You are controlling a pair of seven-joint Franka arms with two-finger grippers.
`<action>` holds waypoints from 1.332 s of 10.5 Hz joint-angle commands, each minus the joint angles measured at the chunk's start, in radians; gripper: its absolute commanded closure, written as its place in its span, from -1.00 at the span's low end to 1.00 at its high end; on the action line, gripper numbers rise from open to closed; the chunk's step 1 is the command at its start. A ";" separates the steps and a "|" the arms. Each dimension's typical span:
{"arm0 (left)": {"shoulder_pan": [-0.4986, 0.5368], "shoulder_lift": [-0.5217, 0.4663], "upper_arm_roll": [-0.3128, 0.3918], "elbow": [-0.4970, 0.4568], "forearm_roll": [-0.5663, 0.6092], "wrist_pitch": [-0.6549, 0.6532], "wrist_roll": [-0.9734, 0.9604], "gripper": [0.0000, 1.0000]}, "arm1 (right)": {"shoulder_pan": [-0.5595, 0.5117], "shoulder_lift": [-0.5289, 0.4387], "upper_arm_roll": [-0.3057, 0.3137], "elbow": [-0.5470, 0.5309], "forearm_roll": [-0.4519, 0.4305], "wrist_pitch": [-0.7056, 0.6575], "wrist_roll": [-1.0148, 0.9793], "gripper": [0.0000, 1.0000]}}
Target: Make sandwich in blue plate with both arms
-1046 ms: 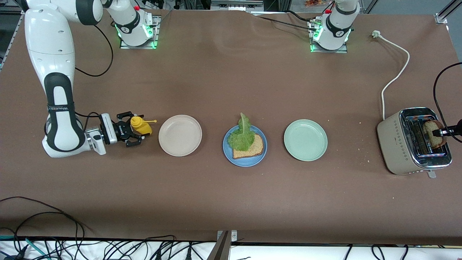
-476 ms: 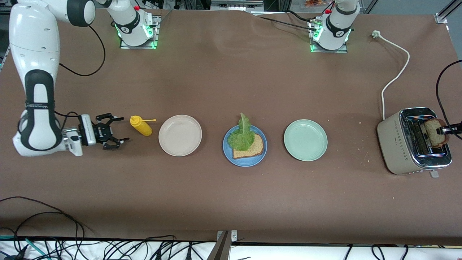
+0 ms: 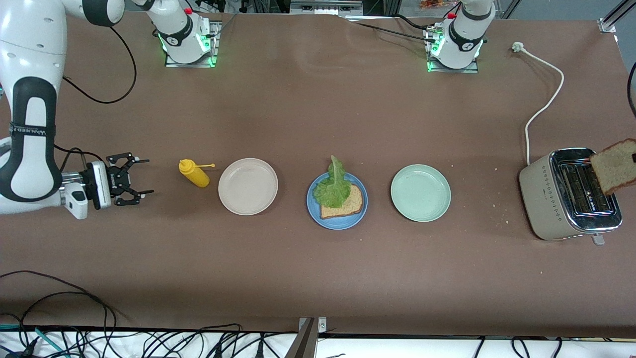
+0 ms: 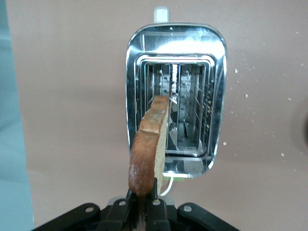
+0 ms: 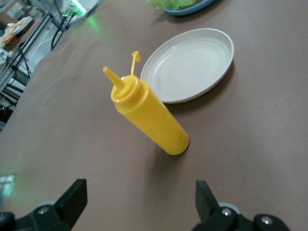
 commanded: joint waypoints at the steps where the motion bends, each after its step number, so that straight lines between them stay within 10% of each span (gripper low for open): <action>1: -0.001 -0.003 -0.004 0.121 -0.039 -0.129 0.035 1.00 | 0.032 -0.048 -0.006 0.044 -0.076 -0.001 0.323 -1.00; 10: -0.150 0.027 -0.090 0.094 -0.136 -0.110 -0.113 1.00 | 0.218 -0.200 -0.006 0.155 -0.612 0.019 1.625 -1.00; 14: -0.274 0.049 -0.090 0.038 -0.315 -0.061 -0.196 1.00 | 0.237 -0.221 -0.045 0.254 -0.679 0.004 1.852 -1.00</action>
